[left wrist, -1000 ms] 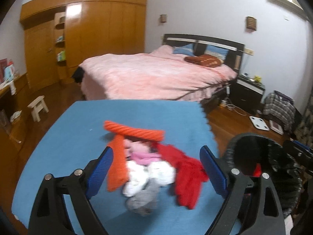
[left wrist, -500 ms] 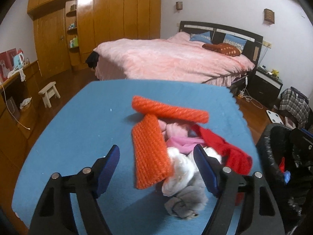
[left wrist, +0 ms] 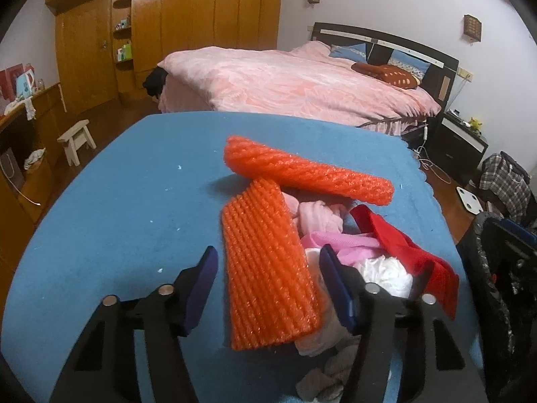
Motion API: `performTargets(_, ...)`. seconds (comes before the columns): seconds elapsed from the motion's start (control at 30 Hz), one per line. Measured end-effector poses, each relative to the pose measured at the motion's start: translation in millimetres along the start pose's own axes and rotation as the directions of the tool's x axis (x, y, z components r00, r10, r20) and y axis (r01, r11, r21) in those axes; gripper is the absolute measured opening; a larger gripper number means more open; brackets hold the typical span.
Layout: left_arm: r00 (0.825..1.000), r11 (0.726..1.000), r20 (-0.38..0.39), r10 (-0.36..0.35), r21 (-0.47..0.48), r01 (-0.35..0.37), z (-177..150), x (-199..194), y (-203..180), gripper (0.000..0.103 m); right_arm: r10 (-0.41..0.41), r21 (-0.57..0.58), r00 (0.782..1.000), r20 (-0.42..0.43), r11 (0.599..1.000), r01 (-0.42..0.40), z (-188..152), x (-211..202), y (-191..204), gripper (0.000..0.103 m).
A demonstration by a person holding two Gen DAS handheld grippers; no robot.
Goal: Collect trash
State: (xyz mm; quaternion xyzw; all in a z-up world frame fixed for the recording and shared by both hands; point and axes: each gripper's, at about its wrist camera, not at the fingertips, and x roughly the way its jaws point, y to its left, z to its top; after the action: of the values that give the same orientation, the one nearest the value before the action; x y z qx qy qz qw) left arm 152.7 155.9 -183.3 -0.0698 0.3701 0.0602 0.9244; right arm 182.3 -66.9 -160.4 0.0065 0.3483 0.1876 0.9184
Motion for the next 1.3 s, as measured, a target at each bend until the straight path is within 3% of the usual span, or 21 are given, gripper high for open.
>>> performTargets(0.13, 1.000, 0.999, 0.000, -0.022, -0.039, 0.022, 4.6, -2.2, 5.8, 0.059, 0.008, -0.028, 1.000, -0.002, 1.000, -0.008, 2.8, 6.7, 6.9, 0.096)
performTargets(0.5, 0.999, 1.000, 0.031, -0.025, -0.017, 0.025, 15.8, -5.7, 2.9, 0.060, 0.018, -0.044, 1.000, -0.004, 0.999, -0.018, 9.8, 17.8, 16.0, 0.096)
performTargets(0.7, 1.000, 0.999, -0.030, -0.002, -0.039, 0.001, 15.1, 16.8, 7.8, 0.059, 0.019, -0.040, 1.000, -0.010, 0.999, -0.019, 11.9, 23.7, 17.1, 0.096)
performTargets(1.0, 0.999, 0.997, -0.040, -0.033, -0.067, 0.030, 11.0, 19.7, 18.2, 0.016, 0.043, -0.060, 0.999, -0.011, 0.997, -0.044, 17.2, 33.1, 28.4, 0.096)
performTargets(1.3, 1.000, 0.997, 0.004, -0.002, -0.073, 0.003, 16.1, 8.2, 29.7, 0.012, 0.093, -0.103, 0.995, -0.031, 0.990, -0.096, 27.8, 55.7, 46.9, 0.096)
